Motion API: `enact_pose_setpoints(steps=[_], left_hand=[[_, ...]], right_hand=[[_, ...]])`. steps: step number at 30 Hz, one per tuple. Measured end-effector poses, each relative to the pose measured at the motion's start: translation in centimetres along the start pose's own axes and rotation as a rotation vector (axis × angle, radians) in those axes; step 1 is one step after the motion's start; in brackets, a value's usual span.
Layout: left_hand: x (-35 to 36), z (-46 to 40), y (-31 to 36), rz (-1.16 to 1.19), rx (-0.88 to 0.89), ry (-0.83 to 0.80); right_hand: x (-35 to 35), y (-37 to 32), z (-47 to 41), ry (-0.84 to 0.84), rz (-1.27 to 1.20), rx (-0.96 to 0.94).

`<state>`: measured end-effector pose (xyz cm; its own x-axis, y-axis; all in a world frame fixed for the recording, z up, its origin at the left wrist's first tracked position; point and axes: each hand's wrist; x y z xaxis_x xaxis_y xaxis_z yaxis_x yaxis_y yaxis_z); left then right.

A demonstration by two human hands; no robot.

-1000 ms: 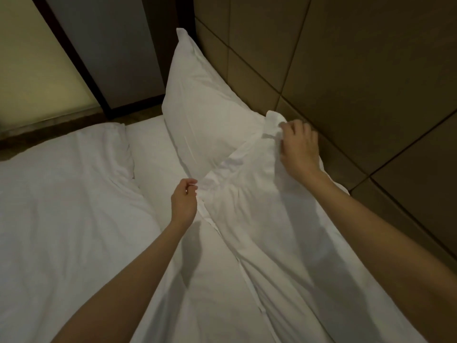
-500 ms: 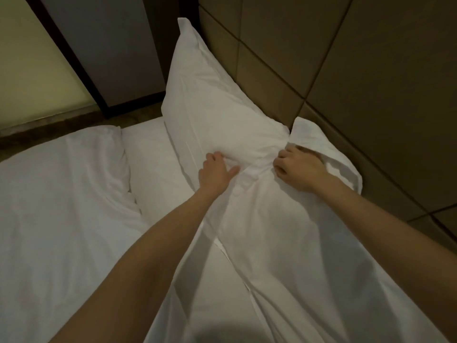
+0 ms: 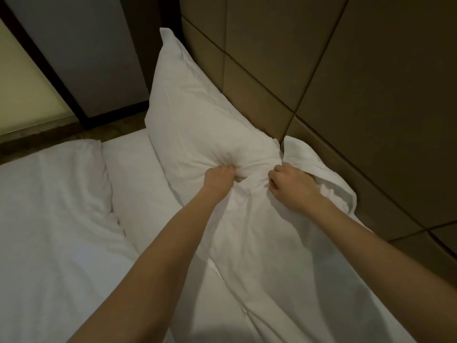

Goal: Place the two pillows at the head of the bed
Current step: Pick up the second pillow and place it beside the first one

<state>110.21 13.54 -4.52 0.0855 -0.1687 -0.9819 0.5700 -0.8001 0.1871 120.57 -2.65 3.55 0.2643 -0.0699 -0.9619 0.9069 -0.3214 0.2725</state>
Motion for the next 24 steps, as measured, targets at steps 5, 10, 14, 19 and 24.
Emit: enact_pose_setpoints(steps=[5,10,14,19,24], left_hand=[[-1.9,0.0,-2.1,0.086,0.068,0.090],[-6.7,-0.5,-5.2,0.383,-0.172,0.356],[-11.7,-1.2,-6.8,0.507,-0.288,0.508],[-17.6,-2.8,-9.5,0.548,-0.426,0.601],[-12.9,0.0,-8.3,0.666,-0.319,0.384]], right_hand=[[-0.1,0.2,1.0,0.025,-0.017,0.025],[-0.4,0.2,1.1,-0.012,-0.065,0.028],[-1.8,0.4,0.1,-0.084,-0.245,0.139],[-2.4,0.8,-0.2,-0.180,-0.195,0.104],[-2.5,0.3,0.2,-0.043,-0.335,0.244]])
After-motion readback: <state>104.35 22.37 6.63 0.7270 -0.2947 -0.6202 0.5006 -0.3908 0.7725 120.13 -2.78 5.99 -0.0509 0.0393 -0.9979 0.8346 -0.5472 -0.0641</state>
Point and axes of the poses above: each hand's wrist, its own z-axis away from the middle knuckle, its own x-axis out of the palm, y = z × x, and after that the axes turned 14 degrees about z, right-handed
